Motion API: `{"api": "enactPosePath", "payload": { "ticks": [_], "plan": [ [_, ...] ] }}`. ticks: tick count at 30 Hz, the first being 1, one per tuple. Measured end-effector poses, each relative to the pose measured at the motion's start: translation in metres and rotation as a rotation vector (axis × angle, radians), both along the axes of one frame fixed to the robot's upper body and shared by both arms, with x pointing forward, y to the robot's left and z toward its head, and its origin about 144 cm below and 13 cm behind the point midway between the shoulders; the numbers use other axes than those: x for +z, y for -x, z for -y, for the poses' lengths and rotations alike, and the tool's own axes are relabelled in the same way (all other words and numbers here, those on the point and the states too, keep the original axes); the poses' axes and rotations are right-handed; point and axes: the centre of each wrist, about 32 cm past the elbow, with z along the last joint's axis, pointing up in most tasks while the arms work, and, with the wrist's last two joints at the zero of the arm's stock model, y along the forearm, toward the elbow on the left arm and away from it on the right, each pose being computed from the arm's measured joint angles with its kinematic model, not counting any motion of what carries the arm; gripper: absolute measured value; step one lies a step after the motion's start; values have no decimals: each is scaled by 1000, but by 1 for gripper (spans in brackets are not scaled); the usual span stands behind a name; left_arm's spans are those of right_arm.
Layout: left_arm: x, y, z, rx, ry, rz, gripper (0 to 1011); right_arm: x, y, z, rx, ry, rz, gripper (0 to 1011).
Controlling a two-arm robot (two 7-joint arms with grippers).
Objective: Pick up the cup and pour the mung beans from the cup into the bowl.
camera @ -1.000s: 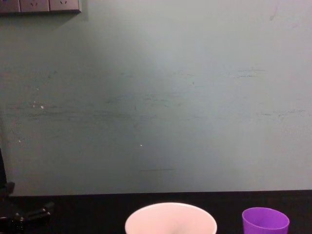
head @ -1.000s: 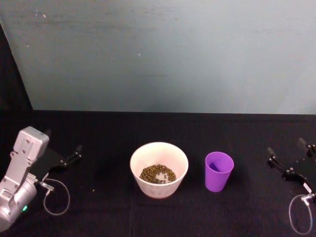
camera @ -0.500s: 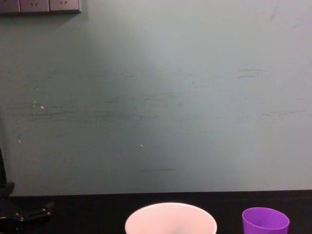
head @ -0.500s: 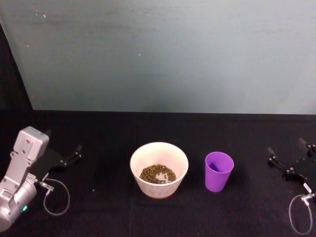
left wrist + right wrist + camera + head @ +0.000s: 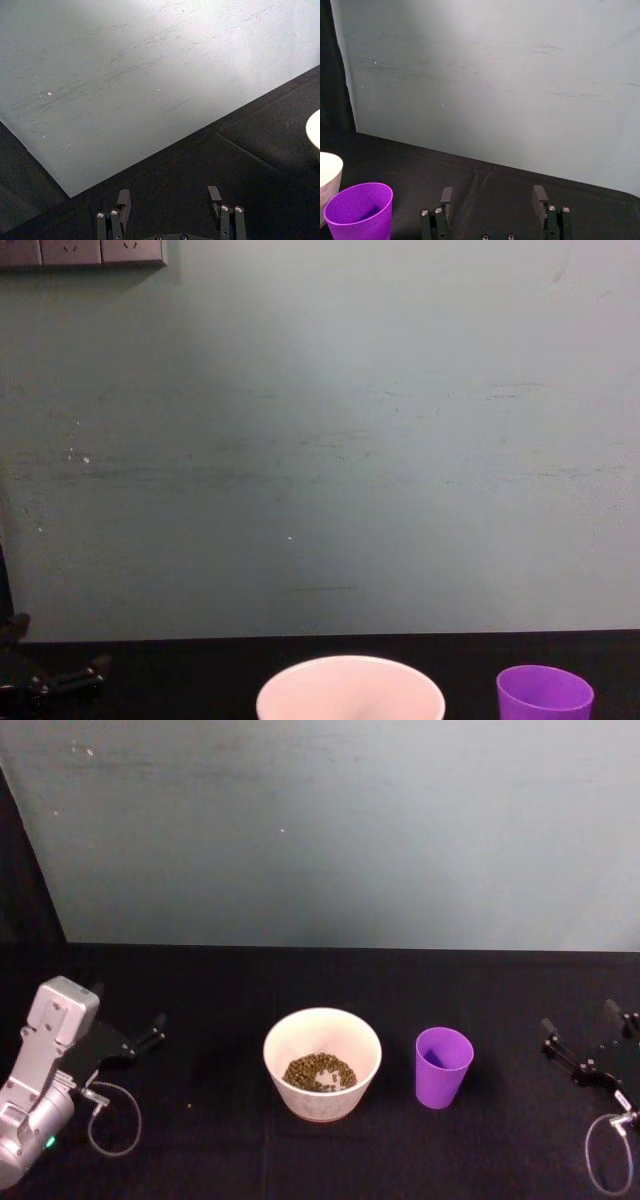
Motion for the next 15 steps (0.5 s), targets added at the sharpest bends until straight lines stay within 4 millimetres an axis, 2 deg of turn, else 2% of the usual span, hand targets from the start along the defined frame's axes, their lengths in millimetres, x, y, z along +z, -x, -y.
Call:
{"api": "enactPosePath", "payload": {
  "ticks": [15],
  "plan": [
    [0,0,0,0,0,0,1000,0,0,0,0,0,0,1002]
  ]
}}
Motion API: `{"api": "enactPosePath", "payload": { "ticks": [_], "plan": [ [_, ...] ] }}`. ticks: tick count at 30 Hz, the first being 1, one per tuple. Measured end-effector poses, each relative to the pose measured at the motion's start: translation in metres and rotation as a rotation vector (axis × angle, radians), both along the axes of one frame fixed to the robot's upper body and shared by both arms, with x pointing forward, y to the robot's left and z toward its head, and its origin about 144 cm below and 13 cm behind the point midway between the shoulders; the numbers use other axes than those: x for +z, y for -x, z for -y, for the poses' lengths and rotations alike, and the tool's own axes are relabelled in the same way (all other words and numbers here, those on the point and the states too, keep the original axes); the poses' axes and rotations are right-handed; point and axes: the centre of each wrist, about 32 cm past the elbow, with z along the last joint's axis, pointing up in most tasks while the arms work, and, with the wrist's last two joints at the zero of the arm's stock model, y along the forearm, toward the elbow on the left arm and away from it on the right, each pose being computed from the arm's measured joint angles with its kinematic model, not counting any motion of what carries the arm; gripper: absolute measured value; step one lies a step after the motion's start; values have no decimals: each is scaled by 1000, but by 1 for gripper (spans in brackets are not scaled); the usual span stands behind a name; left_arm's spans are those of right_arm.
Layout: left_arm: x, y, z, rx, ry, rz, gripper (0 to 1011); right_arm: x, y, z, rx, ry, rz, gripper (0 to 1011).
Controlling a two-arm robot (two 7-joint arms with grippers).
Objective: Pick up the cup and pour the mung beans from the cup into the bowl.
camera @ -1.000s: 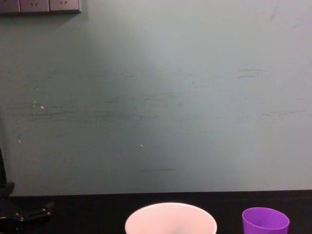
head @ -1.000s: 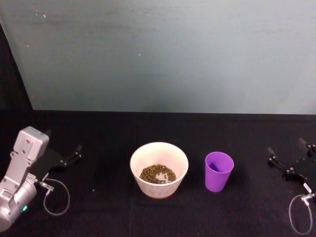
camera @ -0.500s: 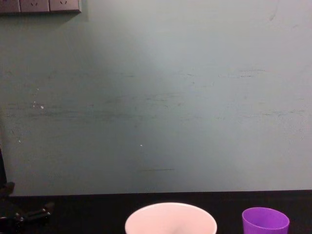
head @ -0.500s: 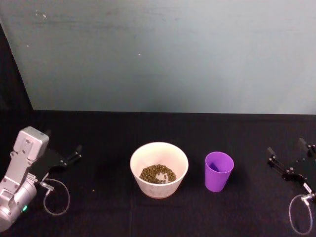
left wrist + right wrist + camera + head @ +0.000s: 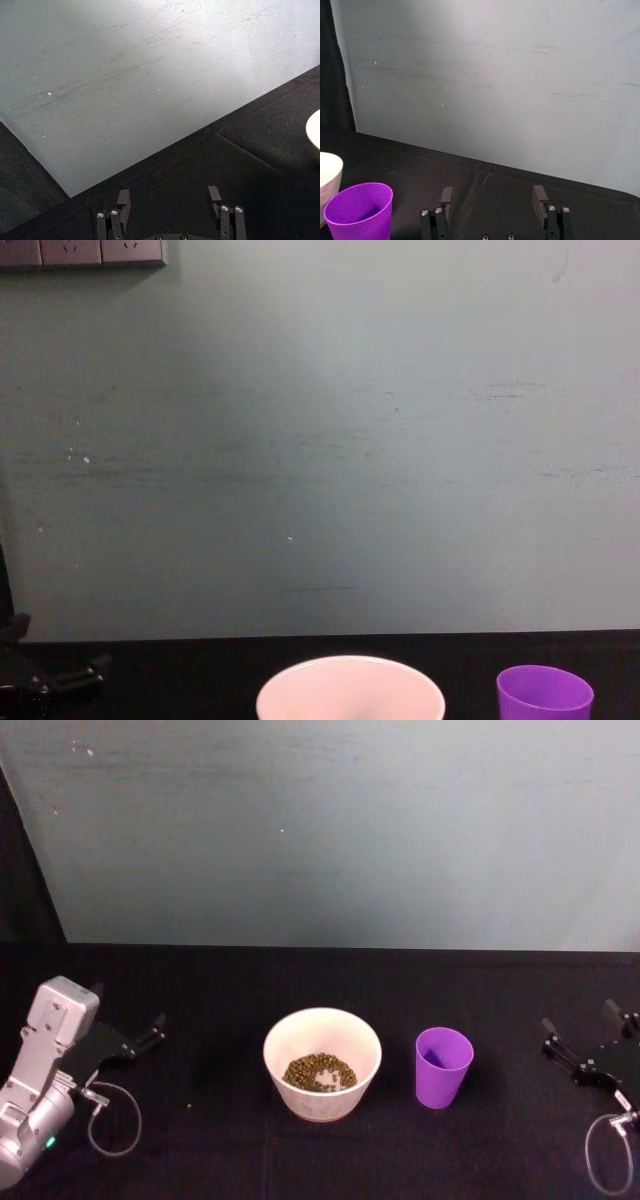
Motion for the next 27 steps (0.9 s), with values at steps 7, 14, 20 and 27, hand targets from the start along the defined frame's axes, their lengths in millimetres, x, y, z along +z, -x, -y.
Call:
{"api": "enactPosePath", "payload": {
  "ticks": [7,14,20,27],
  "plan": [
    [0,0,0,0,0,0,1000,0,0,0,0,0,0,1002],
    [0,0,0,0,0,0,1000,0,0,0,0,0,0,1002],
    [0,0,0,0,0,0,1000,0,0,0,0,0,0,1002],
    [0,0,0,0,0,0,1000,0,0,0,0,0,0,1002]
  ]
}}
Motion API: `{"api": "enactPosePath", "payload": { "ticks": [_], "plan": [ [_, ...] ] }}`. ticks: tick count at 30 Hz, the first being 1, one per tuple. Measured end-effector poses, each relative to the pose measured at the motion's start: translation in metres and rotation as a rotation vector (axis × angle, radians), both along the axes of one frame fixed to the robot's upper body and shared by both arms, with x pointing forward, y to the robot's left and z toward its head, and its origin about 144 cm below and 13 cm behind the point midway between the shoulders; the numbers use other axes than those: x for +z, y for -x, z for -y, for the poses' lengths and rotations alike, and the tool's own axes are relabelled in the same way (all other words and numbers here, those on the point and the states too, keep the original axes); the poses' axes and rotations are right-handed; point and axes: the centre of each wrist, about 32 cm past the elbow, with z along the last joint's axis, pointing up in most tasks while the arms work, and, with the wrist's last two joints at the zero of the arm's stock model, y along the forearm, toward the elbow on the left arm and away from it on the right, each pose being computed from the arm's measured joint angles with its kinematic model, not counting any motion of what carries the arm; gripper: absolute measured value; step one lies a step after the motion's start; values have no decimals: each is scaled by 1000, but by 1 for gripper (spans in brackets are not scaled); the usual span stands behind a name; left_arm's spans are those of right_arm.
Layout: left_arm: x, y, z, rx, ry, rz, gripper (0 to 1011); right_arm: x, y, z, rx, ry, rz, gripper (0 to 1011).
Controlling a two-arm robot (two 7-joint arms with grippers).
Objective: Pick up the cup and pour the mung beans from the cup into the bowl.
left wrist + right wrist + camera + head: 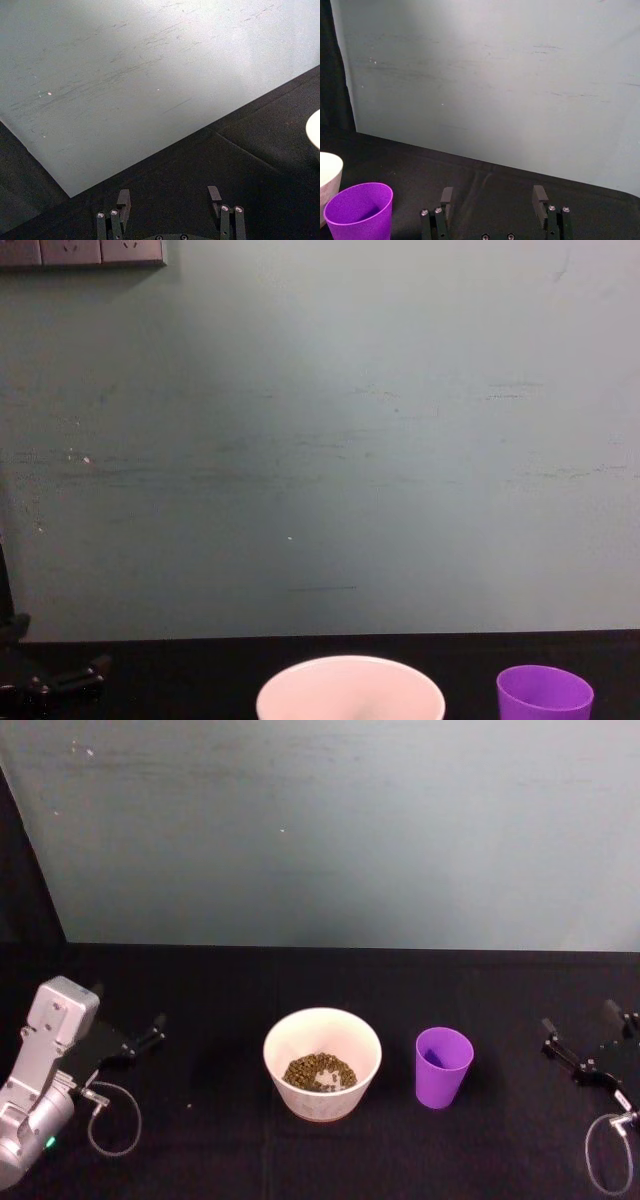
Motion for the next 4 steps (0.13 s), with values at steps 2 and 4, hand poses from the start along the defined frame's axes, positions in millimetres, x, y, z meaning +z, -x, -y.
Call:
{"api": "enactPosePath", "payload": {
  "ticks": [2,4],
  "plan": [
    [0,0,0,0,0,0,1000,0,0,0,0,0,0,1002],
    [0,0,0,0,0,0,1000,0,0,0,0,0,0,1002]
  ]
}}
